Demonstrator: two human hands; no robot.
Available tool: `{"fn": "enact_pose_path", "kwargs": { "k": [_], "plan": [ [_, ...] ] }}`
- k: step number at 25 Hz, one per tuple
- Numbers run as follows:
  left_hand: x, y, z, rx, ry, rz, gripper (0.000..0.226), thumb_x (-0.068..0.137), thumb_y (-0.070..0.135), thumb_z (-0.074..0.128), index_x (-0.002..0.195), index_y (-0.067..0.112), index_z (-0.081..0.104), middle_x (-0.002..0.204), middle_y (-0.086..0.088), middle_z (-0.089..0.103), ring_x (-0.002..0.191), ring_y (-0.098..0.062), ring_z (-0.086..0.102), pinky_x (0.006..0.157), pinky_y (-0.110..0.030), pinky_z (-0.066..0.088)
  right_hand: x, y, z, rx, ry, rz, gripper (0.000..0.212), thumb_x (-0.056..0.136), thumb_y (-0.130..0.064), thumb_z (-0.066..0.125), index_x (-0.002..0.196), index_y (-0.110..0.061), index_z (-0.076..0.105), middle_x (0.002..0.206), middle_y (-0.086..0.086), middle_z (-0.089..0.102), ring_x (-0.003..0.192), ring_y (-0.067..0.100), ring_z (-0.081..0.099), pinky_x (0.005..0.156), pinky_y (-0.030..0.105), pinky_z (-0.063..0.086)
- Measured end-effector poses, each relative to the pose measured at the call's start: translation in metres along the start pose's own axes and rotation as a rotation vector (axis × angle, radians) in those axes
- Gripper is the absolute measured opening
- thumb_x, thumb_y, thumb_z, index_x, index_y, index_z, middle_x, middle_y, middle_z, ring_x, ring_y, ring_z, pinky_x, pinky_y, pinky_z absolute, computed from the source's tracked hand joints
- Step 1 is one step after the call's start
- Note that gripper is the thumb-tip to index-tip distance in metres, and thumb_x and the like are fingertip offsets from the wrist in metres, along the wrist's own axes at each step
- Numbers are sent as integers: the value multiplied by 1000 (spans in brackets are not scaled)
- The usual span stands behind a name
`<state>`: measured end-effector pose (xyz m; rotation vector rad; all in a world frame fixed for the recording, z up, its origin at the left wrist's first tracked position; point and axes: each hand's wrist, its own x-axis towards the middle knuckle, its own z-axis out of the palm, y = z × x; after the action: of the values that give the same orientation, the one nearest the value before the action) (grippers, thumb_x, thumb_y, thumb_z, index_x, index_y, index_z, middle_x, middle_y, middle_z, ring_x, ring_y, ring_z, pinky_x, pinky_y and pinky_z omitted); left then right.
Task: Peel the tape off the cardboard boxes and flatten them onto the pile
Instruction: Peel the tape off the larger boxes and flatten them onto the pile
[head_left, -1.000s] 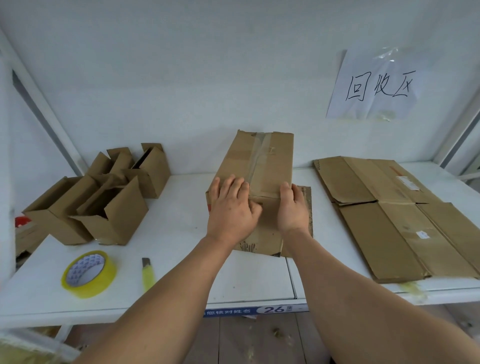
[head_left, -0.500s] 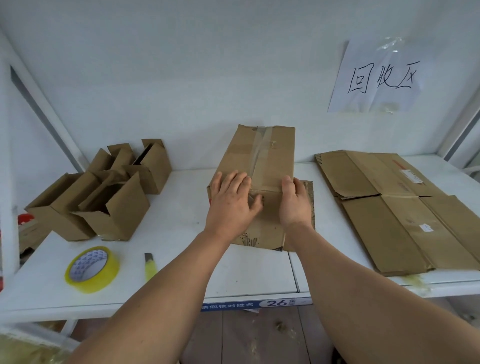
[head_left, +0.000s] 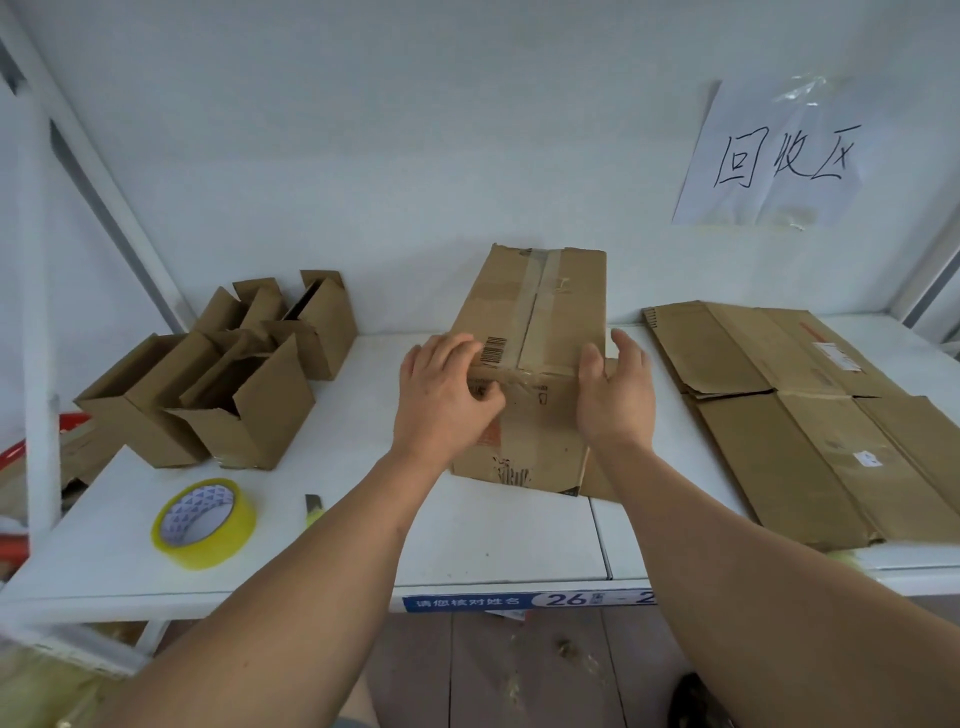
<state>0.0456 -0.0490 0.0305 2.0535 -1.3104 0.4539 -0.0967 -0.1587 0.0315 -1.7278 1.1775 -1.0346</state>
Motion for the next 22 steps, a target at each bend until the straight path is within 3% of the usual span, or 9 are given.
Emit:
{"fn": "enact_pose_path", "kwargs": {
  "k": [2,4,8,12,14,17,20,22],
  "plan": [
    [0,0,-2,-28,-5,-11,48,75,31,65,118,8,65,123,-3,60,120,-25,49,104,-41,40,-4,-3,2,-228,30,-289,37,101,-35,46,132,-18,56,142,-3,50,134,19,41,112,39,29],
    [4,4,-6,-39,-89,-24,50,76,34,61,123,15,65,124,2,55,122,-23,43,102,-40,40,-11,-1,6,-362,7,-456,32,100,-35,48,121,-19,65,135,-5,58,135,19,41,110,38,26],
    [24,9,-19,2,-348,-104,47,88,33,51,136,35,53,131,11,40,130,-18,24,110,-36,27,-13,2,10,-476,60,-520,42,98,-41,38,118,-19,68,131,-5,62,135,17,43,110,37,25],
    [43,19,-25,-67,-559,-214,47,91,20,41,132,38,55,134,9,39,132,-21,21,111,-38,27,-12,1,13,-498,106,-528,44,97,-40,35,114,-18,70,127,-4,65,131,17,48,111,37,27],
    [50,20,-25,-88,-540,-255,43,92,20,38,122,36,64,136,5,44,132,-24,29,110,-40,30,-14,1,14,-537,137,-580,44,95,-42,40,110,-16,72,124,-2,67,127,18,53,111,38,27],
    [58,15,-24,-144,-379,-252,38,96,18,37,107,24,72,128,0,57,123,-25,47,103,-34,38,-17,4,12,-605,141,-723,40,89,-43,53,110,-14,71,122,1,68,122,21,58,110,37,27],
    [47,4,-19,-310,-364,-192,34,100,13,40,118,18,68,136,6,55,132,-13,42,103,-16,24,-16,10,9,-669,114,-738,48,84,-48,55,116,-14,67,127,1,65,129,23,51,112,39,26],
    [33,-5,-13,-388,-346,-166,32,102,17,41,123,19,66,142,10,51,140,-7,31,107,-14,16,-17,12,12,-711,126,-676,56,81,-54,54,119,-14,64,129,0,63,132,23,47,114,42,26]
  ]
}}
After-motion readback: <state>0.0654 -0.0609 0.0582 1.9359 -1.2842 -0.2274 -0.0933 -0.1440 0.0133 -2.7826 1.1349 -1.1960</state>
